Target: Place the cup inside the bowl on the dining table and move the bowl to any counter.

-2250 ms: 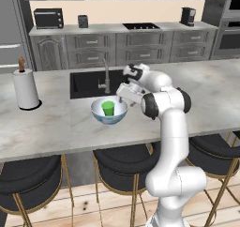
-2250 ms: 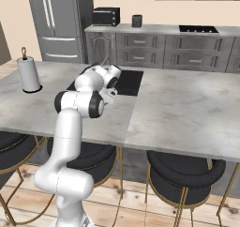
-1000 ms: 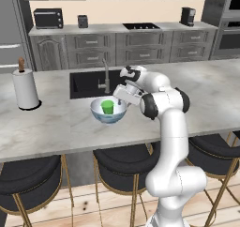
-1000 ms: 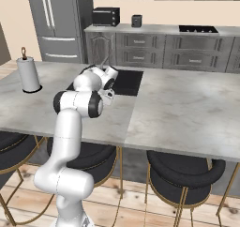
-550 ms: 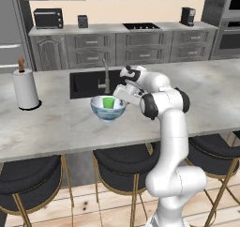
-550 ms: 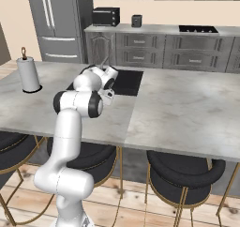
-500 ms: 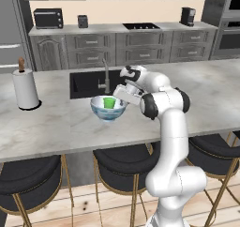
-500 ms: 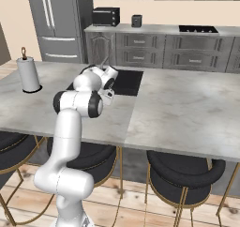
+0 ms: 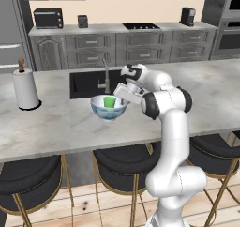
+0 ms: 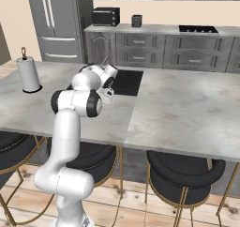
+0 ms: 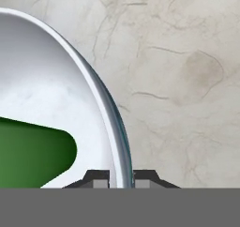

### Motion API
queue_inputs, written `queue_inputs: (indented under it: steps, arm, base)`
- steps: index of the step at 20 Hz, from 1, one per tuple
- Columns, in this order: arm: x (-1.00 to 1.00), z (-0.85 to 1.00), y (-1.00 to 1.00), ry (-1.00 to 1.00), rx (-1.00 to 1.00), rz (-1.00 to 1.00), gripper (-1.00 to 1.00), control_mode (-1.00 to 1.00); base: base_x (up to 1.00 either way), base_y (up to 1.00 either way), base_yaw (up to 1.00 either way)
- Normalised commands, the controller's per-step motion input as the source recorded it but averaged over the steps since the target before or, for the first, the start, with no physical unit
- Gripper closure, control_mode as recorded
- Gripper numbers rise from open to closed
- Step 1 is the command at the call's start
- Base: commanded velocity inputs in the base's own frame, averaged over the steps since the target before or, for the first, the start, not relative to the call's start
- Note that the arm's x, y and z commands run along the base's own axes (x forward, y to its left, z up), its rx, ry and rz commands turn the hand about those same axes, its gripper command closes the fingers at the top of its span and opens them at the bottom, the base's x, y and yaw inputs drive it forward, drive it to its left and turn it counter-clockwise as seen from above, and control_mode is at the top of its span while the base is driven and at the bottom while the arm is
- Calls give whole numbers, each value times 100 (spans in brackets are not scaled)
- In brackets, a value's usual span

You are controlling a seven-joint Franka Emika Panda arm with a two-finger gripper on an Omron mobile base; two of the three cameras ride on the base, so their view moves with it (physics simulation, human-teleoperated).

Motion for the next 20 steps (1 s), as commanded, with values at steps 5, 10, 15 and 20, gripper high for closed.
queue_inputs:
  steps: [5, 10, 15, 20]
  arm:
    - [-19, 17, 0, -5, 0, 2, 100, -100]
    - [-31, 15, -7, -7, 0, 2, 100, -100]
    - [-43, 14, -19, -8, 0, 1, 100, -100]
    - [-47, 23, -22, -10, 0, 1, 100, -100]
  base:
    - [0, 0, 0]
    - [0, 0, 0]
    - [0, 0, 0]
    - [0, 0, 0]
